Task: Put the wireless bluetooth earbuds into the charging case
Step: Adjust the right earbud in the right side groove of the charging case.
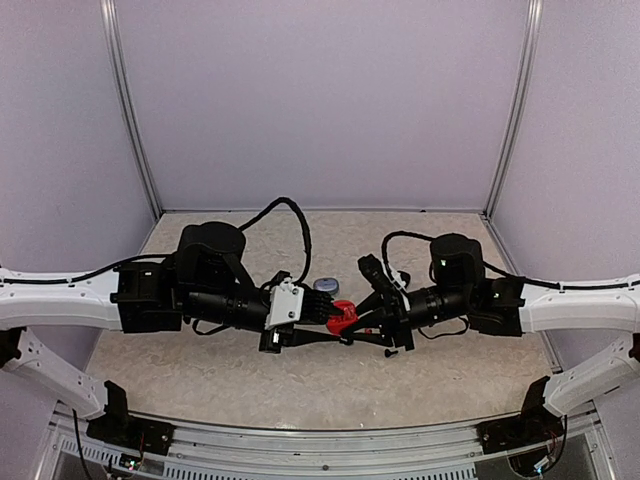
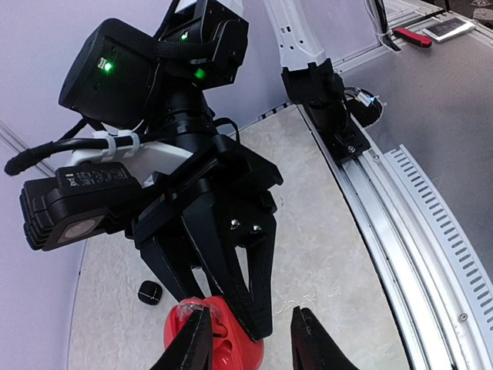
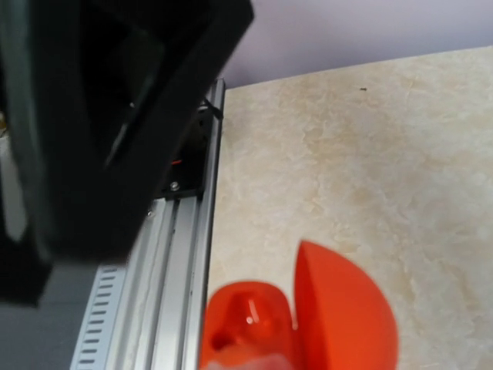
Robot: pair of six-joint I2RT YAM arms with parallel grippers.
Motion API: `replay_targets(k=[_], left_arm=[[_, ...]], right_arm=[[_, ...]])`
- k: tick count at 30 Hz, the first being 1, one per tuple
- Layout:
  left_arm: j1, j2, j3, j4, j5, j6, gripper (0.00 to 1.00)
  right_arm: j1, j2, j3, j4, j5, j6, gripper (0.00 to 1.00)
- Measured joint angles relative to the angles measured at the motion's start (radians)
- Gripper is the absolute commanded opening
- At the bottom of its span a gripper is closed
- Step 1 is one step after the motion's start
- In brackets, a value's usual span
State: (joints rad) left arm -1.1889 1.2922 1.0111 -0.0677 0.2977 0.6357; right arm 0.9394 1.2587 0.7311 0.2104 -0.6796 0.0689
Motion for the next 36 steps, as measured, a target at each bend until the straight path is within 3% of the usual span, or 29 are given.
replay_targets(k=[15, 29, 36], left_arm=[[-0.004, 0.062, 0.066, -0.046, -0.017, 0.073, 0.36], [-0.004, 0.106, 0.081, -0.081, -0.026, 0.097, 0.45], [-0.004, 0.106, 0.111, -0.092, -0.042, 0.111, 0.41]], right_arm=[[0.002, 0.043, 0.038, -0.055, -0.024, -0.01, 0.0], [0.021, 0.069, 0.06, -0.086, -0.024, -0.028, 0.0], [0.023, 0.081, 0.061, -0.088, -0.024, -0.032, 0.0]])
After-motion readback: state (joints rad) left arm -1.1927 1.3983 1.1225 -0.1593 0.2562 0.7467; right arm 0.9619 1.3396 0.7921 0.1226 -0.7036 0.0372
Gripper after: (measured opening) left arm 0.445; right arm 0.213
